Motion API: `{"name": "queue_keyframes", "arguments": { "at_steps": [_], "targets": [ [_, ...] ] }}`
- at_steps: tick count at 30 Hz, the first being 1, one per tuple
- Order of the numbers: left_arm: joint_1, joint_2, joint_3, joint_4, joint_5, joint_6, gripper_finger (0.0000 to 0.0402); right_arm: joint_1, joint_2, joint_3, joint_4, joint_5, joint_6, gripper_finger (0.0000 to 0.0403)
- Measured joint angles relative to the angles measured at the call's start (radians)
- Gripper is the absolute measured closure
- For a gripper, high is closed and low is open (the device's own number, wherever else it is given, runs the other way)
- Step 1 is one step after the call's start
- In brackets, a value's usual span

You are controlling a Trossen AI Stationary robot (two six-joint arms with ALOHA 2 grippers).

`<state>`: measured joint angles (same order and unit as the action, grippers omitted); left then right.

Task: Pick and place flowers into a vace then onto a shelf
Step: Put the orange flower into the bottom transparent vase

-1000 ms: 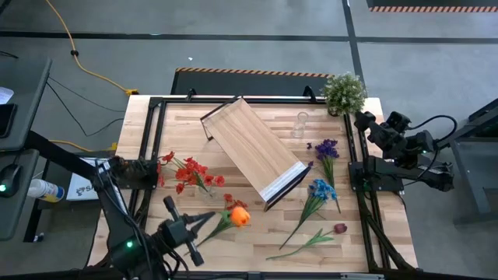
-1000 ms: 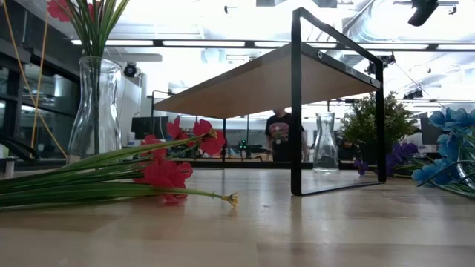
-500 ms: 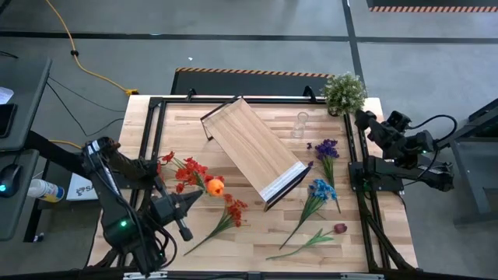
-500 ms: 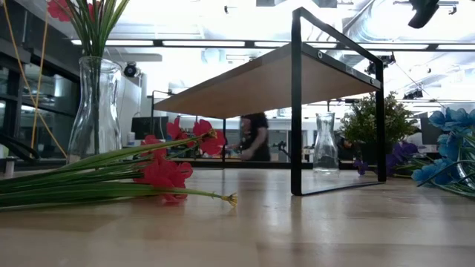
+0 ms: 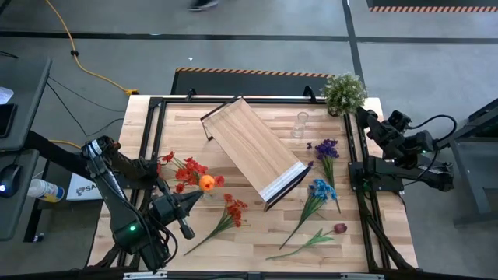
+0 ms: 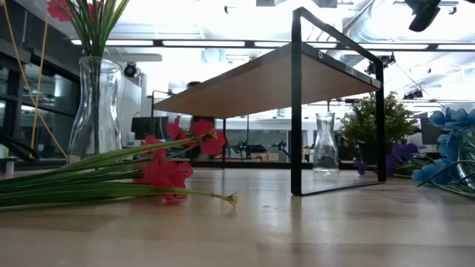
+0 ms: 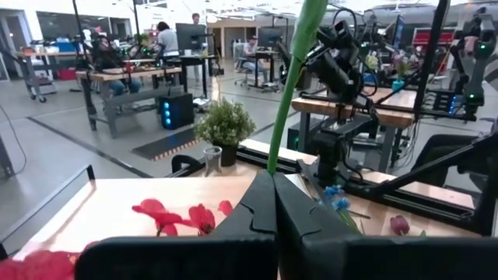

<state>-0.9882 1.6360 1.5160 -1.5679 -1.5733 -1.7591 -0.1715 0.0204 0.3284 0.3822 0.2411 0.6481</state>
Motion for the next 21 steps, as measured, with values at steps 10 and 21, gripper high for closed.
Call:
{"name": "queue_keyframes", "arguments": {
  "at_steps": [10,21],
  "targets": [
    [0.0,0.006,-0.066,0.057,0.003,-0.003,0.0381,0.0,0.001,0.0,-0.046,0.0,-0.001,0.0059],
    [0.069,0.005,-0.121,0.063,0.002,-0.029,0.0381,0.0,0.008,0.0,-0.051,0.022,-0.04,0.0059]
  ]
}}
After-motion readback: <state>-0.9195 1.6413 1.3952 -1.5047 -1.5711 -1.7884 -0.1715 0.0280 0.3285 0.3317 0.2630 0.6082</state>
